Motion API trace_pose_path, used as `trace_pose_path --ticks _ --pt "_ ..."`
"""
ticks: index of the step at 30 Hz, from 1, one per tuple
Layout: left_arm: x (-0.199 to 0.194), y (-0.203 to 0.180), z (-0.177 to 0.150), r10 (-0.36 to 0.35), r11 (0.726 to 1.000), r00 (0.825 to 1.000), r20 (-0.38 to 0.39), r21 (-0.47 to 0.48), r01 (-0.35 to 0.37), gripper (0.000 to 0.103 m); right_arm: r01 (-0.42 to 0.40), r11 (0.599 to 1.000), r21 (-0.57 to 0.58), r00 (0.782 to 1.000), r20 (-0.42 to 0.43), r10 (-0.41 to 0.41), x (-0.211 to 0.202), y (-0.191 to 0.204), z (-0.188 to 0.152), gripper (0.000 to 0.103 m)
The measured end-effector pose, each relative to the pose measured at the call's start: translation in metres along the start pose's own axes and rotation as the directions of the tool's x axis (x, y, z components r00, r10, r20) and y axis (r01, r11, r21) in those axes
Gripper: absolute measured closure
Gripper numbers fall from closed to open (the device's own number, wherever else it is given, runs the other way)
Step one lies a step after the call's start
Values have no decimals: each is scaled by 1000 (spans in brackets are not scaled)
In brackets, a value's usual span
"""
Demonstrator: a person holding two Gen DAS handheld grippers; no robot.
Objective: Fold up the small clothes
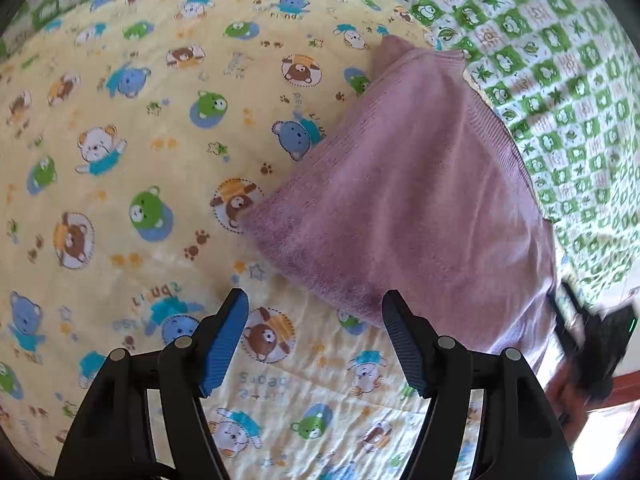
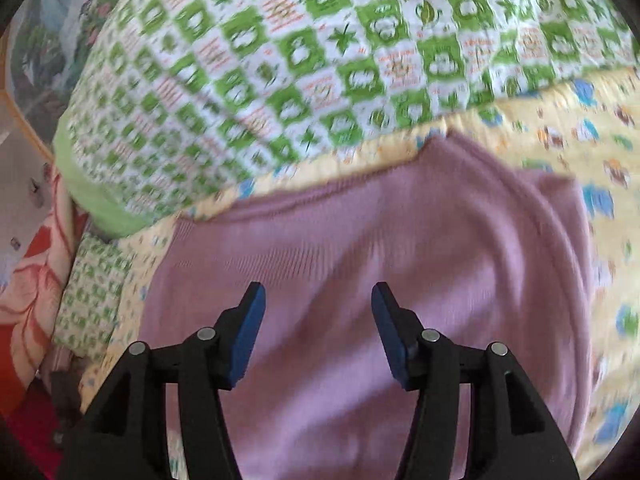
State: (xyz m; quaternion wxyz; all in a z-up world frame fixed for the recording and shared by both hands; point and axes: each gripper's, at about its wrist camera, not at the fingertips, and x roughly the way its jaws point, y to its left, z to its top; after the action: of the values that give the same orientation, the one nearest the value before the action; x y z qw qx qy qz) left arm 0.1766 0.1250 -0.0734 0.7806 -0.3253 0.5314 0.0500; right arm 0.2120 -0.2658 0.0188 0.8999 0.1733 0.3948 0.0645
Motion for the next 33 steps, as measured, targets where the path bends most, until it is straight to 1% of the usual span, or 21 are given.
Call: trace_pose_path --ticks 5,6,7,9,10,12,14,16,17,19,20,23,25,27,28,29,30,31,32,33 --pt "8 -5 0 -11 1000 1000 -21 -2 11 33 3 1000 0 994 -106 -3 -14 -11 -51 46" --pt "9 -7 0 -9 1000 1000 -25 -1 9 33 19 1000 -3 992 -126 -19 -17 -17 -59 46" --pt "12 -11 2 -6 1000 1000 -26 1 6 32 59 998 -9 989 -134 -60 -17 -21 -66 46" --pt "12 -10 1 -8 1000 1000 -28 -4 7 32 193 981 -7 974 -121 -192 -28 -41 -77 47" --pt "13 -9 2 -11 1000 999 -30 -11 10 32 248 969 18 963 -112 -245 -37 -54 -81 48" --pt "14 -9 3 -19 1000 999 -32 -24 18 31 266 960 91 962 -96 -258 -54 -76 -86 53" --pt "16 -6 6 -28 998 999 -31 -49 27 29 266 958 109 962 -91 -257 -65 -79 -86 53" --pt "19 -3 8 -41 996 999 -29 -79 39 27 327 941 81 944 -78 -321 -73 -74 -85 51" --pt "19 -2 9 -43 995 999 -26 -89 41 26 341 937 78 940 -62 -337 -79 -71 -83 51" --pt "22 -2 12 -42 992 999 -9 -120 41 24 304 947 108 953 -36 -302 -89 -69 -81 51" --pt "23 -2 14 -40 990 999 2 -135 40 23 272 954 125 962 -24 -271 -93 -68 -80 50" --pt "26 -8 18 -15 987 999 36 -157 20 23 249 961 119 968 -21 -248 -93 -57 -80 48" --pt "29 -13 21 7 990 999 52 -143 1 24 229 967 114 974 -25 -227 -89 -48 -78 48" --pt "32 -21 24 38 994 997 67 -107 -30 34 216 969 117 976 -34 -213 -83 -41 -77 48" --pt "33 -23 25 44 995 997 71 -91 -38 52 210 970 118 978 -39 -207 -80 -39 -77 48" --pt "35 -25 28 30 997 997 69 -75 -25 79 204 971 121 979 -42 -200 -79 -37 -78 48" --pt "37 -26 31 4 998 998 58 -68 0 89 196 973 124 981 -44 -192 -77 -36 -78 48" --pt "37 -28 33 -5 998 998 55 -62 9 92 189 974 124 982 -44 -185 -76 -35 -78 48" --pt "34 -35 34 1 999 997 73 -34 2 95 186 975 122 982 -43 -182 -75 -33 -78 48" --pt "31 -43 34 3 1000 996 86 -1 -3 96 182 976 119 983 -40 -178 -74 -31 -77 48"
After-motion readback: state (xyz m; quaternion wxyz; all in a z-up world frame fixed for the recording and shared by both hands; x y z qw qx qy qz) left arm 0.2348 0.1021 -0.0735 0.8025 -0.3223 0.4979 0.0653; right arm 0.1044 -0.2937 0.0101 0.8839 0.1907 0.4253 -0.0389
